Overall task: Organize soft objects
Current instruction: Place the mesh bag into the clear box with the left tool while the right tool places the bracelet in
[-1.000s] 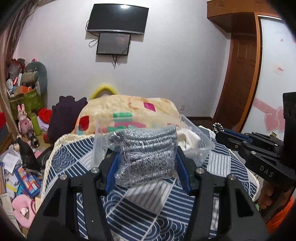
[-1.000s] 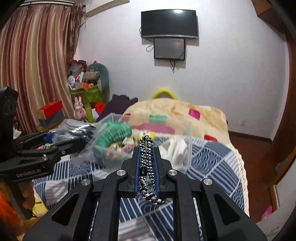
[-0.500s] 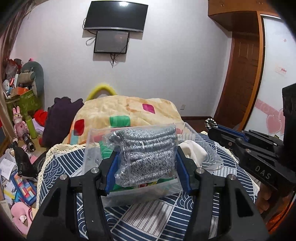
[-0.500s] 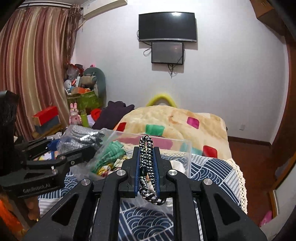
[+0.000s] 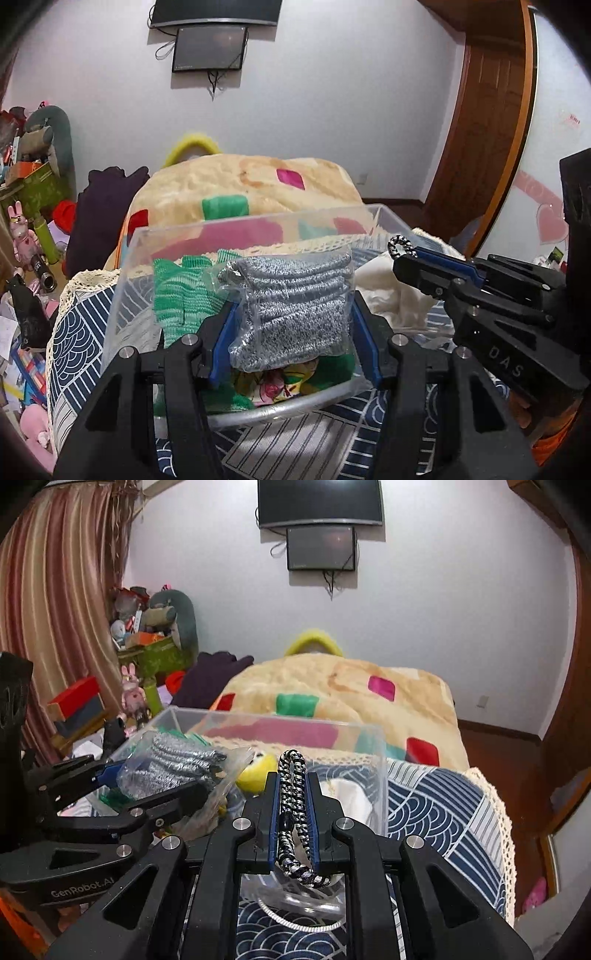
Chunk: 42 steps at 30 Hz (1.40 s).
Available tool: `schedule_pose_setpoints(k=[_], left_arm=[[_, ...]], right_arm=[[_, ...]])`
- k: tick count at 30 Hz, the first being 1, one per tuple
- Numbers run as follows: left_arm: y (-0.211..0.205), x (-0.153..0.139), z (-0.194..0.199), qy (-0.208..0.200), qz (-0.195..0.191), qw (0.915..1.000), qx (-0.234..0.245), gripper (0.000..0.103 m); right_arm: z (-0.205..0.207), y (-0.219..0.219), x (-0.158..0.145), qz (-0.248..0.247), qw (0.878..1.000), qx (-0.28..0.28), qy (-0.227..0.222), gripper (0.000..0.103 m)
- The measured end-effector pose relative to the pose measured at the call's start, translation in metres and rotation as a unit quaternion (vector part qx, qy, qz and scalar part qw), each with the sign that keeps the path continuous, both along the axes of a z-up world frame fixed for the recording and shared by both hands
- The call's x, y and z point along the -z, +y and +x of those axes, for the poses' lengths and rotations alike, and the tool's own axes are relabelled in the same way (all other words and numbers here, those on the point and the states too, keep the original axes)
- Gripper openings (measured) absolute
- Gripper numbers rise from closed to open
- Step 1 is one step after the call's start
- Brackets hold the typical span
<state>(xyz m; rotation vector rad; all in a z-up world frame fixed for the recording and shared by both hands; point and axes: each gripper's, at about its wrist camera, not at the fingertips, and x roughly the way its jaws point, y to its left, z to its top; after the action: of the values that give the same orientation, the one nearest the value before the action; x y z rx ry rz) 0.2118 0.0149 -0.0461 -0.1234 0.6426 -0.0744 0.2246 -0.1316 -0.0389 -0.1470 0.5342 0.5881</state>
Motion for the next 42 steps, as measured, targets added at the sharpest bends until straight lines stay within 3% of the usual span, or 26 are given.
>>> schedule_pose_setpoints(k=[9, 12, 18, 21, 28, 42], left_arm=[[0.002, 0.009, 0.006, 0.024, -0.011, 0.9996, 0.012, 0.057], [0.002, 0.009, 0.003, 0.026, -0.012, 0.9995, 0.013, 0.061], [0.009, 0.002, -0.011, 0.020, -0.025, 0.9994, 0.011, 0.066], [0.011, -0.007, -0.020, 0.007, -0.024, 0.9997, 0.006, 0.069], [0.018, -0.030, -0.045, -0.028, -0.029, 0.9992, -0.004, 0.074], [0.015, -0.077, -0.124, -0.126, -0.003, 0.9920, -0.016, 0.075]], right_arm=[[0.008, 0.004, 0.013, -0.013, 1.000, -0.005, 0.022, 0.012], [0.009, 0.007, 0.015, -0.020, 0.999, -0.005, 0.025, 0.013], [0.008, 0.006, 0.013, -0.025, 0.999, -0.010, 0.028, 0.028], [0.005, 0.005, 0.010, -0.025, 0.999, -0.011, 0.027, 0.031], [-0.013, 0.001, -0.010, -0.023, 1.000, -0.007, -0.019, 0.050], [-0.075, -0.023, -0.054, 0.024, 0.995, -0.026, -0.096, 0.050]])
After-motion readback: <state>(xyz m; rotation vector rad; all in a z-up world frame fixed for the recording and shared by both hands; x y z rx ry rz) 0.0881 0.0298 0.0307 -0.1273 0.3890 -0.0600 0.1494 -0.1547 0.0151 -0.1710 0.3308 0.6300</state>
